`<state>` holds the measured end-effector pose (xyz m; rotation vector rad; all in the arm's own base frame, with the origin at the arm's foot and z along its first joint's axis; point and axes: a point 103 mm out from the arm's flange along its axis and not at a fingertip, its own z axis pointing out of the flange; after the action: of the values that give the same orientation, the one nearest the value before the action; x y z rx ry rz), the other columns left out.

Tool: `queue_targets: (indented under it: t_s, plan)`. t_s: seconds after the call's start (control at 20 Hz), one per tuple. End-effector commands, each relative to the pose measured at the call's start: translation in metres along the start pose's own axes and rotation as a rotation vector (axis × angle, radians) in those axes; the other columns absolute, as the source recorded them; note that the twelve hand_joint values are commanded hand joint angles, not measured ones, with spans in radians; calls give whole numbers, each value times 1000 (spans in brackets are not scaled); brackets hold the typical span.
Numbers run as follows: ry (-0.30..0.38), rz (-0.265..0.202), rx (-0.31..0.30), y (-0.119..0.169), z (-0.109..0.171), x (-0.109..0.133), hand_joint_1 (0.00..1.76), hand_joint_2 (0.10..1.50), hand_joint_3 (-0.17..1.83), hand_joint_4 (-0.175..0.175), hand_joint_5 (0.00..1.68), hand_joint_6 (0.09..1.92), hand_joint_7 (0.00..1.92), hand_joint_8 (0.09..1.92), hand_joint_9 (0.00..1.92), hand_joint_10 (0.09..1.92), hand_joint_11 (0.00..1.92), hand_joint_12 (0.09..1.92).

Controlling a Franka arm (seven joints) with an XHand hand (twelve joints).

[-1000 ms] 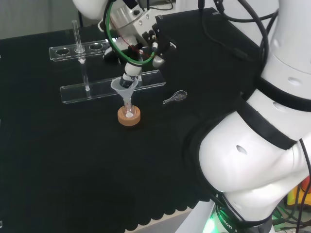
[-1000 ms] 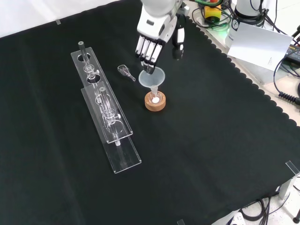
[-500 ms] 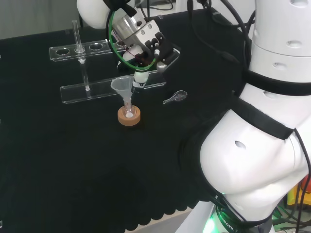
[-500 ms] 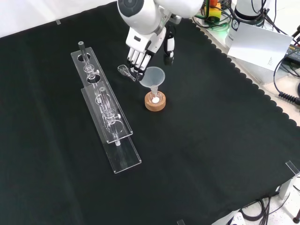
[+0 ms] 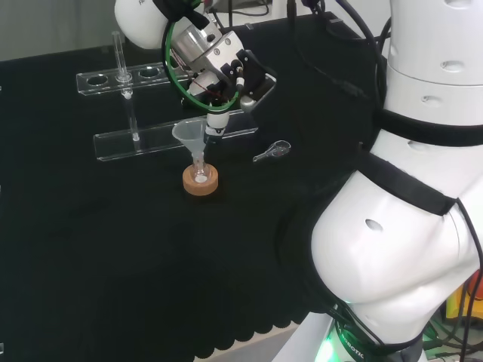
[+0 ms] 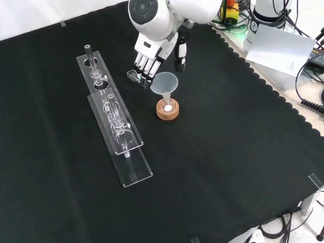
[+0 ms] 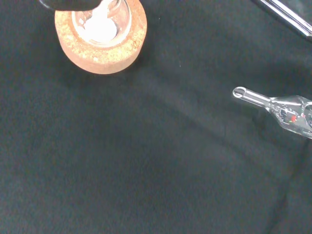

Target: Remove the funnel from the round-bottom flask.

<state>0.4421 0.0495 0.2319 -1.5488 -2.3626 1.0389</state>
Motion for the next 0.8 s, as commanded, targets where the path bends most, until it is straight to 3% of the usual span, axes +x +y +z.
queue_targets:
  t_s: [0.05,0.35,0.65,0.8]
  plan:
    - [-3,-11,8,8,2,4,694,894,-175,-27,64,87,0,258,66,828,262,1408]
    - [-5,-24,19,15,2,9,689,892,-175,-28,53,87,0,288,71,835,260,1411]
    - [-12,-41,37,20,2,12,688,891,-175,-32,45,87,0,625,197,802,270,1397]
    - [-15,-42,43,21,3,14,688,891,-175,-36,41,87,9,693,240,793,271,1392]
